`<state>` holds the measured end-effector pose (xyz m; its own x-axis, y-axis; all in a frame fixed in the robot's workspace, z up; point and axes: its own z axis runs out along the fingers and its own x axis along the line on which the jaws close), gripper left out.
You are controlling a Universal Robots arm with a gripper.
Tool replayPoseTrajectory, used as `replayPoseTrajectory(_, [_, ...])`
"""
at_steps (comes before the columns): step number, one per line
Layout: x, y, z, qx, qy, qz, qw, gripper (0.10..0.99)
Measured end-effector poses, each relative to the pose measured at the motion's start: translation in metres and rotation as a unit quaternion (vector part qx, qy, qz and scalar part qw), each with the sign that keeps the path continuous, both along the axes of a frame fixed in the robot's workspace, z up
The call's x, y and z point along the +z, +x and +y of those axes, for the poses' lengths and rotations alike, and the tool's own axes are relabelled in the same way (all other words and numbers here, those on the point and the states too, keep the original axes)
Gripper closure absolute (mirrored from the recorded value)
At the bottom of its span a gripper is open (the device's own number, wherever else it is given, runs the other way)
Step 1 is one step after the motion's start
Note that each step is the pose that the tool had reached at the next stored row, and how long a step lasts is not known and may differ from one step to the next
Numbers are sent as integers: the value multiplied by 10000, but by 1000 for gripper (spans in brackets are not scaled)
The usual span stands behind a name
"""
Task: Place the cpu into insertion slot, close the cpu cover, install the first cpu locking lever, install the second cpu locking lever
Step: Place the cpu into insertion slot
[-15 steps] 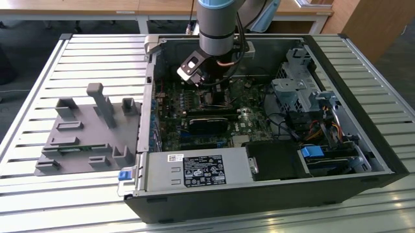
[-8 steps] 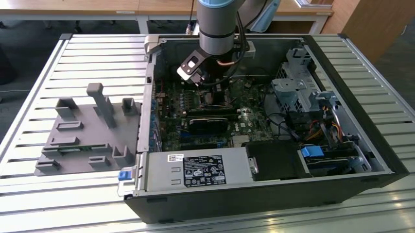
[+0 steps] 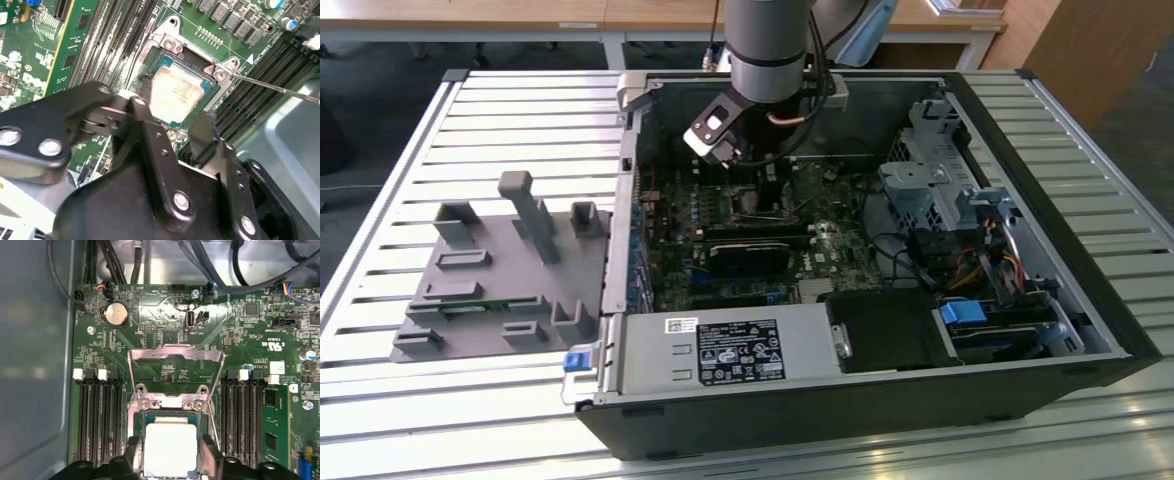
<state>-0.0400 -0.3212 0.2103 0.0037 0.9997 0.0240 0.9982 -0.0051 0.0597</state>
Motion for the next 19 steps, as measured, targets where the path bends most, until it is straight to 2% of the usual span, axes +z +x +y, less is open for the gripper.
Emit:
replayPoseTrajectory(1, [14,0,0,0,1,0,10000,553])
replayPoseTrajectory(2, [28,0,0,0,1,0,10000,553])
replayPoseTrajectory(4, [43,0,0,0,0,0,10000,675])
replayPoseTrajectory(5, [45,0,0,0,1,-1,10000,675])
replayPoseTrajectory(7, [50,0,0,0,0,0,10000,788])
replayPoseTrajectory(8, [55,0,0,0,-1,1,10000,788])
replayPoseTrajectory(11, [69,0,0,0,-2,0,10000,965])
replayPoseTrajectory(19, [98,0,0,0,-3,0,10000,980])
